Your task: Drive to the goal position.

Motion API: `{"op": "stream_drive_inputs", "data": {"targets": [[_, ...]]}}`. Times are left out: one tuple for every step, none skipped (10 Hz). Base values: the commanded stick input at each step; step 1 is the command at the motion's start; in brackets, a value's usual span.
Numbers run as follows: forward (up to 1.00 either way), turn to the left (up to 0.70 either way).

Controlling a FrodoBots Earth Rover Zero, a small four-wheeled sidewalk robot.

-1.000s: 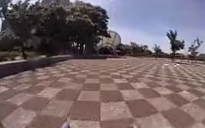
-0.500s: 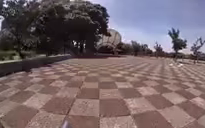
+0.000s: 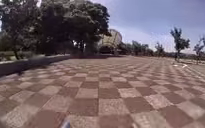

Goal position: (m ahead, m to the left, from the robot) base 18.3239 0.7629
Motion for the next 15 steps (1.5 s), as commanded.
{"op": "stream_drive_inputs", "data": {"targets": [[0.7, 0.0], [0.7, 0.0], [0.7, 0.0], [0.7, 0.0], [0.7, 0.0], [0.7, 0.0], [0.7, 0.0], [0.7, 0.0], [0.7, 0.0], [0.7, 0.0], [0.7, 0.0], [0.7, 0.0], [0.7, 0.0], [0.7, 0.0], [0.7, 0.0]]}}
